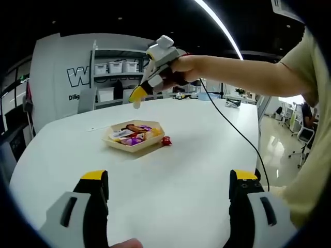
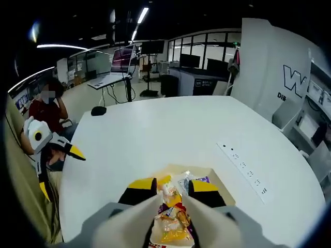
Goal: Place the target food into the container with the food tongs after gripping and lifting it, then release it inside without dropping or visibly crushing the food.
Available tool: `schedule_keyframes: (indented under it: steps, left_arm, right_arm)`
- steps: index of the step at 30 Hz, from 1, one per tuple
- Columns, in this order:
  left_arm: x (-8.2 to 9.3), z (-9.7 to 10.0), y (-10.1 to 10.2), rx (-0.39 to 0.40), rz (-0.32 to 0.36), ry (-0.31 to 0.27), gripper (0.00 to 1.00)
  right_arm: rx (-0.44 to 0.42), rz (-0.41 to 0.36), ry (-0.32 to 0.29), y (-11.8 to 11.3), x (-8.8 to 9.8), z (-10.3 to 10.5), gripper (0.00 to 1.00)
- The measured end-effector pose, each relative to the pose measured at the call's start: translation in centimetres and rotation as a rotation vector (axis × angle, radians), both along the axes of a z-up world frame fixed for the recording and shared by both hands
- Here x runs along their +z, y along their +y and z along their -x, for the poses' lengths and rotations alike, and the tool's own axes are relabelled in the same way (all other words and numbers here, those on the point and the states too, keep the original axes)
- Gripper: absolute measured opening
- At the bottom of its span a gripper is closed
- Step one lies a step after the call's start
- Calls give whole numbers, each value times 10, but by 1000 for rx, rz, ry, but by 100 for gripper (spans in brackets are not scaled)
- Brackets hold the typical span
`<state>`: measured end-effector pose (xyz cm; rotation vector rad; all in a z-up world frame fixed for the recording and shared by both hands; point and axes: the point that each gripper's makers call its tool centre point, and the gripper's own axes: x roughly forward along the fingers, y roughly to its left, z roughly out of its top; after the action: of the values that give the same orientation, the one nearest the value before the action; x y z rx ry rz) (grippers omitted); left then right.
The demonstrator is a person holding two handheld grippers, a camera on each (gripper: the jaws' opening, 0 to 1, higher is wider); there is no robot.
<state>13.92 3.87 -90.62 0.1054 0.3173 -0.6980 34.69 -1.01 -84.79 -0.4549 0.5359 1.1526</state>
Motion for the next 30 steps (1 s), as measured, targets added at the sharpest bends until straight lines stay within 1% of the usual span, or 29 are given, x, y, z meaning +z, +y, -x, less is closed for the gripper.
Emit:
schedule_keyframes:
  steps: [3,6,11,13,17,24,30]
  left_arm:
    - [-1,1,-1,-1,0,2,95]
    - [-2,1,-1,-3,0,3,95]
    - [-3,1,-3,-5,2,6,95]
    - [-3,2,-6,-11,3,7,95]
    - [-4,1,-8,-16,2,8,95]
    - [-5,1,-9,-17,1,9,95]
    - [-6,1,-10,-21,0,13,95]
  right_arm:
    - [-6,-4,5,-5,-2,4,20]
    - [-3,10,5,-12,-9,11,20]
    - [-7,15,12,-23,-19,18,20]
    - [-8,19,22,-27,-24,23,20]
    - [-3,24,29,-32,-30,28,20]
    - [31,37,29,-40,-43,44,20]
    - [35,45,34,-49,-56,54,20]
